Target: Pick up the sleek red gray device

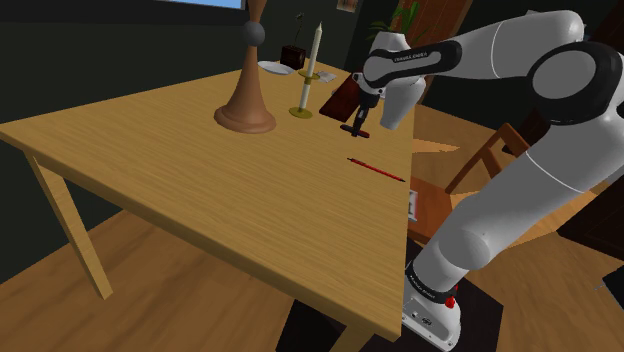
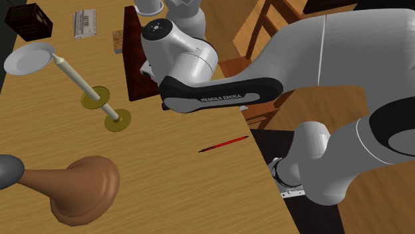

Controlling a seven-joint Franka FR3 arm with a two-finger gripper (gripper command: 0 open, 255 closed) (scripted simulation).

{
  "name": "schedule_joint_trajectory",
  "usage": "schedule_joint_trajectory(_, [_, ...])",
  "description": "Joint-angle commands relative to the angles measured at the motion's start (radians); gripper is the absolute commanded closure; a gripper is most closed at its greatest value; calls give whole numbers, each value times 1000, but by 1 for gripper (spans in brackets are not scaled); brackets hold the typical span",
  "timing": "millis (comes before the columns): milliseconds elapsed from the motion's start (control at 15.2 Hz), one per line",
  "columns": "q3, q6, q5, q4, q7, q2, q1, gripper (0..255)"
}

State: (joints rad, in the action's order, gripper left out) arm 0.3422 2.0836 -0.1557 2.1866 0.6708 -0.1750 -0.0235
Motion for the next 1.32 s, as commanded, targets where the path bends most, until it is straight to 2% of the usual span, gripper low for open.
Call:
schedule_joint_trajectory(0, [2,4,-2,4,-1,5,-2,255])
schedule_joint_trajectory(330, [3,1,0,-3,2,9,-2,255])
schedule_joint_trajectory(1254, [-9,-188,1,-157,11,-27,2,255])
